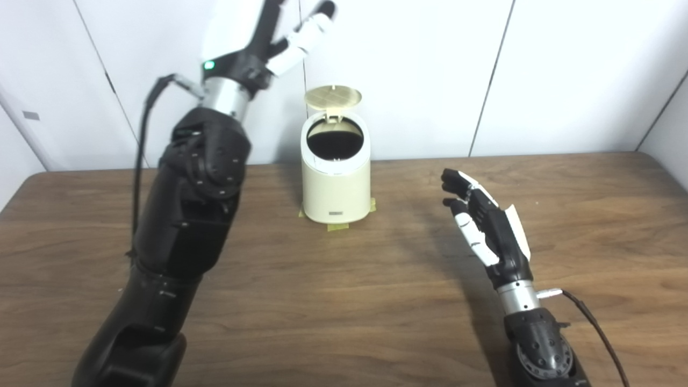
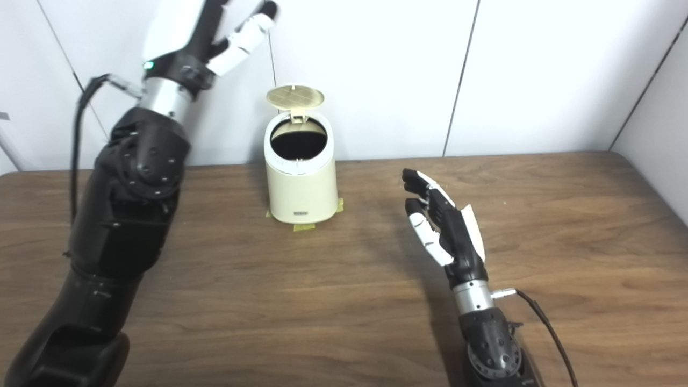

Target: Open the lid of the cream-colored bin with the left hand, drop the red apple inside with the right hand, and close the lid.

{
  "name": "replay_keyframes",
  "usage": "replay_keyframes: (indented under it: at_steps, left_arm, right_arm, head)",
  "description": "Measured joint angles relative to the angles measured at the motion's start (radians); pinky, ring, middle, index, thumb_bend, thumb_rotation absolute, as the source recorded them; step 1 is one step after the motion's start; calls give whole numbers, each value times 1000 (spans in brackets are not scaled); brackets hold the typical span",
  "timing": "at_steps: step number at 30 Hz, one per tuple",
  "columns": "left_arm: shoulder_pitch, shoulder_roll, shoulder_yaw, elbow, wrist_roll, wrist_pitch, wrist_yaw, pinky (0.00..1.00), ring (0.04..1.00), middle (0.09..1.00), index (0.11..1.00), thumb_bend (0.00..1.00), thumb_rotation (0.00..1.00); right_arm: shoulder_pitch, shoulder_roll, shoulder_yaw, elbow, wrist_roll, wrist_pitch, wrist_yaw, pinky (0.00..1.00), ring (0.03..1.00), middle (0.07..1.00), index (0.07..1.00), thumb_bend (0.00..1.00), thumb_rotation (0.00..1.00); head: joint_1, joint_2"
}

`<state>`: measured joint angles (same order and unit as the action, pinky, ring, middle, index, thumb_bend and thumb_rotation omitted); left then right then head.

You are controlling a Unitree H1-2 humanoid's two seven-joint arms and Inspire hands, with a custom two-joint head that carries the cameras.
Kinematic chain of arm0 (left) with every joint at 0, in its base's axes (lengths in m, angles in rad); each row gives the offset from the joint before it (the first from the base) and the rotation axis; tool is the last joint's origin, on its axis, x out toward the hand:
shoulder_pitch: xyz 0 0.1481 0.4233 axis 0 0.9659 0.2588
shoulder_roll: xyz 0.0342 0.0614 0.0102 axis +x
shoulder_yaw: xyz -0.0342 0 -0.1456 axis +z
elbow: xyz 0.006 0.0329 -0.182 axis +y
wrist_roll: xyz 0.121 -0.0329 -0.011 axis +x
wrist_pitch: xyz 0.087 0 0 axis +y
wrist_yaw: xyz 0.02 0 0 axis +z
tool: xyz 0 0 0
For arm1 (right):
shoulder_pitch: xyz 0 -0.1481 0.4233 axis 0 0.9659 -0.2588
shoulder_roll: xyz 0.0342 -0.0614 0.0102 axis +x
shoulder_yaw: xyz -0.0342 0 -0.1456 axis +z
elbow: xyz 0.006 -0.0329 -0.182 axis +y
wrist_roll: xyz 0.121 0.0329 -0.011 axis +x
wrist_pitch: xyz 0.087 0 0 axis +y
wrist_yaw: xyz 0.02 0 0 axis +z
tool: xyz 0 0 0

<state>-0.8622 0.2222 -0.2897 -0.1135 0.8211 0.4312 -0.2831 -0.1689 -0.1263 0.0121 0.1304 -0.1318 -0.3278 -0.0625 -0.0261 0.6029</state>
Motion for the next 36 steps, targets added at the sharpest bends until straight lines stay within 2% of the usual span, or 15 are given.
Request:
replay_keyframes:
  at_steps: [5, 13, 17, 23, 27, 29, 32, 36]
  left_arm:
    - [-76, 3, -40, 86, 96, 33, -97, 1000, 1000, 953, 919, 704, 943]
    - [-110, -1, -102, 192, 157, 31, -163, 1000, 1000, 941, 903, 790, 957]
    - [-112, -1, -118, 265, 164, 26, -159, 1000, 1000, 936, 896, 833, 974]
    - [-119, -1, -139, 351, 172, 19, -120, 1000, 1000, 938, 897, 838, 983]
    - [-119, -1, -139, 353, 171, 19, -114, 1000, 1000, 934, 892, 840, 983]
    - [-119, 0, -145, 353, 173, 19, -114, 1000, 1000, 938, 897, 846, 983]
    - [-119, 2, -163, 355, 180, 21, -119, 1000, 1000, 942, 907, 860, 992]
    - [-119, 3, -176, 356, 193, 26, -130, 1000, 1000, 951, 908, 866, 985]
  right_arm:
    - [-2, 2, -1, 5, -11, 0, -2, 718, 814, 824, 816, 156, 726]
    - [-4, 4, 0, 8, -16, -1, -1, 703, 804, 817, 822, 153, 707]
    - [-4, 4, 1, 8, -17, -1, 1, 689, 801, 816, 819, 147, 676]
    - [-4, 4, 1, 8, -26, -1, 1, 669, 790, 808, 810, 167, 673]
    - [-4, 5, 0, 9, -35, -1, -5, 641, 773, 798, 803, 165, 693]
    - [-5, 5, 0, 12, -43, -2, -9, 640, 774, 803, 809, 188, 764]
    - [-6, 5, 1, 14, -44, -10, -9, 638, 771, 805, 807, 211, 801]
    - [-6, 6, 1, 14, -44, -16, -9, 627, 763, 805, 805, 200, 774]
  head:
    - [-12, -12]
    - [-14, -12]
    - [-17, -14]
    - [-17, -11]
    - [-15, -11]
    - [-17, -20]
    - [-17, -23]
    - [-20, -25]
